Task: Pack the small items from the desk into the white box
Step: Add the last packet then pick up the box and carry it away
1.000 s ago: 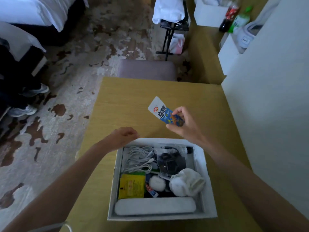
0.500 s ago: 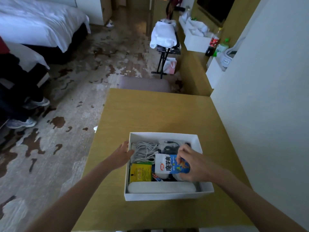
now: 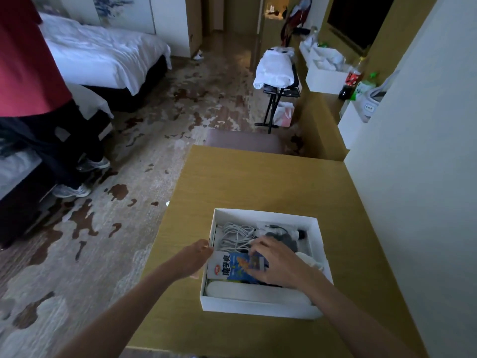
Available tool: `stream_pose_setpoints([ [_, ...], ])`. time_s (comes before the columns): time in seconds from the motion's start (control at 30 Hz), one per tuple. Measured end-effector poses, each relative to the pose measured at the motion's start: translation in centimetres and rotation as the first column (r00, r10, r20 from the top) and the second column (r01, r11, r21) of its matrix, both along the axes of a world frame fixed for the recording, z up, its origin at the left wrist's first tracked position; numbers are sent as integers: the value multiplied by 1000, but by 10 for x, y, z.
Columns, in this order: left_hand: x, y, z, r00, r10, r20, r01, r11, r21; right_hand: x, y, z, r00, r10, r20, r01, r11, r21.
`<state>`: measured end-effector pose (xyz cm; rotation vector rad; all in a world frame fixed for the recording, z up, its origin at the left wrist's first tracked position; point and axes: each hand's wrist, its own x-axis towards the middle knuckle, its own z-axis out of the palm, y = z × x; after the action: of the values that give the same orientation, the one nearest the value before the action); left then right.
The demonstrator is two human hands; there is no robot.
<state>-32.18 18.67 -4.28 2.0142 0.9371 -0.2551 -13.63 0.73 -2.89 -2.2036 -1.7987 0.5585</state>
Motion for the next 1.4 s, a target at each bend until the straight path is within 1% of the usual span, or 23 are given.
stream_pose_setpoints([
  [0.07,8,0,3,998,57,-29,-57,998,3,15,-11,4,987,-157,22,152,977,149],
  [0.1,11,0,4,996,74,-45,-73,997,18,23,-18,4,964,-262,40,247,942,229],
  [0.13,15,-1,5,995,86,-50,-85,996,40,30,-27,3,926,-376,25,354,892,282],
  [0.17,19,-2,5,993,101,-53,-98,993,64,36,-36,3,873,-486,-33,474,831,290],
  [0.2,21,-4,4,992,111,-58,-106,991,86,39,-43,3,804,-586,-102,592,770,239],
  [0.23,22,-6,3,991,116,-67,-109,989,101,41,-50,1,724,-673,-148,690,709,148],
  [0.3,25,-8,1,989,116,-92,-106,988,108,42,-61,-8,594,-784,-180,790,611,-54],
  [0.33,26,-7,0,989,108,-106,-98,991,92,42,-67,-14,546,-814,-200,811,573,-117],
  [0.37,27,-7,-1,988,99,-122,-91,994,65,42,-71,-20,513,-829,-222,826,547,-134],
  [0.43,31,-3,-2,985,79,-153,-77,997,18,43,-76,-24,497,-834,-240,844,528,-89],
  [0.53,32,-1,-3,981,64,-185,-61,998,23,44,-76,-26,519,-830,-206,836,542,-80],
  [0.63,39,-3,3,977,101,-189,-102,995,7,47,-77,-30,553,-825,-114,827,561,-47],
  [0.73,40,-2,11,969,168,-184,-177,983,-39,54,-72,-30,631,-775,-36,775,631,-14],
  [0.87,33,1,13,935,291,-201,-308,950,-56,60,-56,-26,712,-702,4,702,712,-7],
  [1.0,25,0,26,909,371,-190,-380,925,-14,68,-33,-17,784,-621,-4,621,784,1],
  [1.17,3,3,42,864,489,-125,-490,872,24,67,7,-1,840,-542,-29,543,839,33],
  [1.27,-23,5,53,818,568,-91,-568,823,35,56,38,11,885,-466,-17,466,883,48],
  [1.4,-66,12,63,743,667,-57,-666,745,37,32,79,22,926,-375,-46,378,923,80],
])
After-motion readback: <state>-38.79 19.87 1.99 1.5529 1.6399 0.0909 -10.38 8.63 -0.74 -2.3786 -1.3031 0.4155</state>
